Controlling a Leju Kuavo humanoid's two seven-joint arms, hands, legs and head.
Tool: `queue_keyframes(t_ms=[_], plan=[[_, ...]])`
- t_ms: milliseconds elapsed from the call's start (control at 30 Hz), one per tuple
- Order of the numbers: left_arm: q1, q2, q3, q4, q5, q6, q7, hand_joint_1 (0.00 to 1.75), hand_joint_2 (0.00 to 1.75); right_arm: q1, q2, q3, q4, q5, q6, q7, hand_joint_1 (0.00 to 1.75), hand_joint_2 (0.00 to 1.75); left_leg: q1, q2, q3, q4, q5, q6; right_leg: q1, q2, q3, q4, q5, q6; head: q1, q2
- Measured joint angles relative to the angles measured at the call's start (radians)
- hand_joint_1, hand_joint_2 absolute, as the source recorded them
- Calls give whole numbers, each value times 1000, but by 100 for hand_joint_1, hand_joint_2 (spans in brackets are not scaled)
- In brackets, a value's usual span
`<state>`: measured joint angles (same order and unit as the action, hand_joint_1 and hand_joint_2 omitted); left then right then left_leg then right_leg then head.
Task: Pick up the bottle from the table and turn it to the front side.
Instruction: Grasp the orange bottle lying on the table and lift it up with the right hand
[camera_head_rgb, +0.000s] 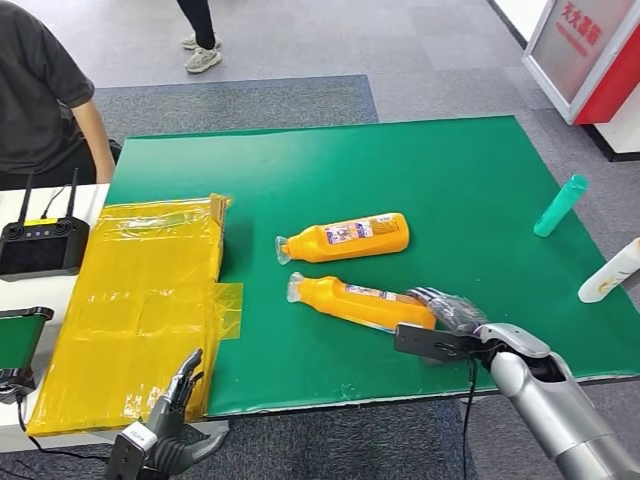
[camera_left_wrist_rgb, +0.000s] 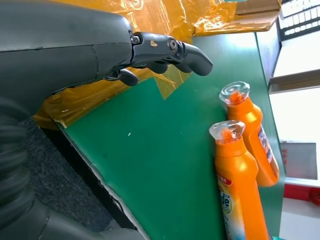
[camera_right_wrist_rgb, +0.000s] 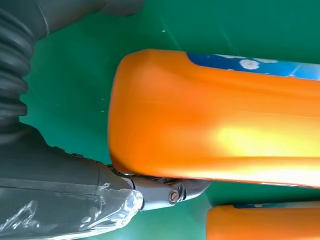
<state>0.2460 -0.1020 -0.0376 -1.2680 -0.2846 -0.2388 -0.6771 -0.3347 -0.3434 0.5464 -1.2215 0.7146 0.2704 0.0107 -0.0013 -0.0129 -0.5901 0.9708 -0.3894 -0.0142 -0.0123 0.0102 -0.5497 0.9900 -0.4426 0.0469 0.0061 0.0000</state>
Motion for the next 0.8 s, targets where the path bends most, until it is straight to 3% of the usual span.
queue_keyframes(t_ms=[233, 467, 800], plan=[[0, -2, 0, -4, 13, 5, 0, 0, 175, -14, 1, 28, -2, 1, -18, 16, 0, 175, 0, 0, -3, 0, 1, 0, 0, 0, -2, 0, 0, 0, 0, 0], [-40, -6, -27, -60, 104, 42, 0, 0, 175, -146, -2, 58, -93, -19, 20, 126, 0, 175, 0, 0, -10, 0, 6, 1, 0, 0, -10, 0, 5, 1, 0, 0], [-42, -8, -38, -83, 105, 48, 0, 0, 175, -155, 17, 75, -136, -6, -9, 143, 0, 175, 0, 0, -10, 0, 6, 1, 0, 0, -10, 0, 5, 1, 0, 0]])
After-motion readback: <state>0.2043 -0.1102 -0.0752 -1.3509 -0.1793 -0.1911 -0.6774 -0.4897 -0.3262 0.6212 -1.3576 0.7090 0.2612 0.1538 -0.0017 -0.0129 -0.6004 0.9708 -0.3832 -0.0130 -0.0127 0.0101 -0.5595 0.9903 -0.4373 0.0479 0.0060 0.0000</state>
